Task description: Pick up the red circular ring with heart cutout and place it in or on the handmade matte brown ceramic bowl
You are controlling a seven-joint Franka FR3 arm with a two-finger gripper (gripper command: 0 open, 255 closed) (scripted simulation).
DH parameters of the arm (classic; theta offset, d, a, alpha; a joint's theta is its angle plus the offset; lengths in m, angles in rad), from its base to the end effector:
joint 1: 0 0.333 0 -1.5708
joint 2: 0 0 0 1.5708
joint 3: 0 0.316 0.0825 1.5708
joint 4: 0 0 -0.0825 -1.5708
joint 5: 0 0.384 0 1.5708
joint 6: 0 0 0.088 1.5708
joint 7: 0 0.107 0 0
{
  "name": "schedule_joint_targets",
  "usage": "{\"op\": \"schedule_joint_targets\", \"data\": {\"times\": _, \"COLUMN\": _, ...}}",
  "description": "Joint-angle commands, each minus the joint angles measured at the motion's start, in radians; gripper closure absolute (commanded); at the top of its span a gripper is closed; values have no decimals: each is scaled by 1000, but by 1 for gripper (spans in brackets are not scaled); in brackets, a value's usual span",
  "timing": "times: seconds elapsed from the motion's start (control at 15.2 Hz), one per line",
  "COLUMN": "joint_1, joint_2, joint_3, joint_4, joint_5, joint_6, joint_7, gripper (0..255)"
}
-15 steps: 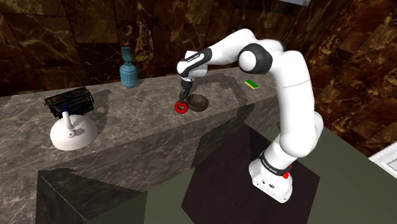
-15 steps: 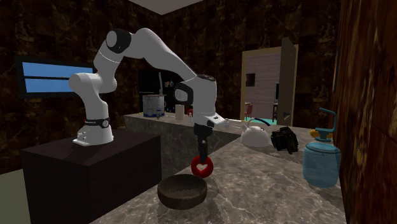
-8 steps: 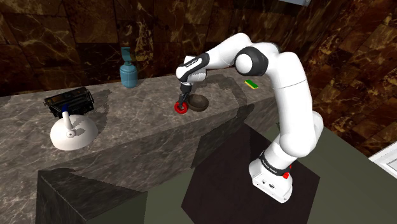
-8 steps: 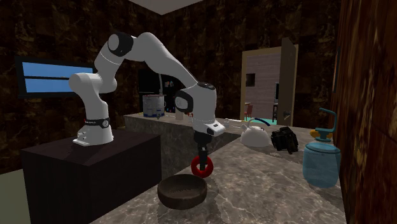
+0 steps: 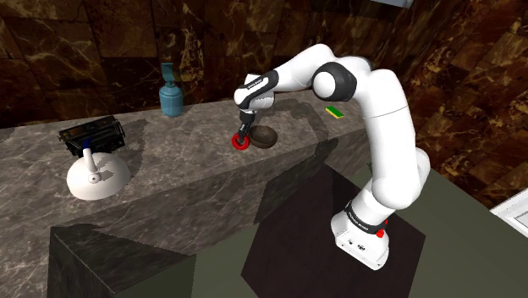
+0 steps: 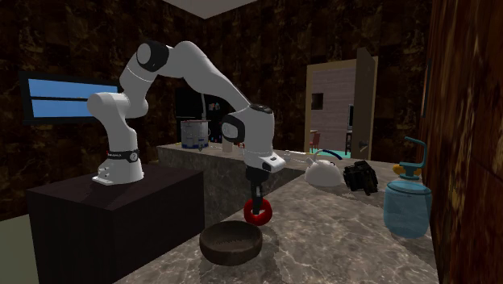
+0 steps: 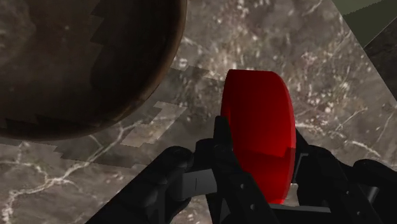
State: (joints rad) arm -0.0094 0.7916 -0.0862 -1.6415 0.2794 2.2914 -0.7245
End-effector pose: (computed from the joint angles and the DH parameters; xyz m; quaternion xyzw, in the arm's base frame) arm 0.6663 -0.0523 0.1419 -0.9703 -0.2226 0.0348 0.0880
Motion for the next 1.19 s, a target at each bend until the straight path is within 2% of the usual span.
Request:
{"op": "schedule_joint_targets", "data": {"times": 0.0, "joint_1": 0, "joint_2": 2, "joint_3": 0, "joint_4": -1, "joint_5": 0, "joint_6": 0, "joint_7": 0, "gripper": 255}}
{"op": "schedule_joint_targets", "data": {"times": 0.4, "joint_1": 0, "joint_2": 2, "joint_3": 0, "joint_4": -1, "joint_5": 0, "joint_6": 0, "joint_7": 0, "gripper": 255}}
{"op": "schedule_joint_targets", "data": {"times": 1.12, "joint_1": 9, "joint_2": -108, "joint_3": -14, "joint_4": -26, "joint_5": -18, "joint_6": -85, "joint_7": 20, "gripper": 255}}
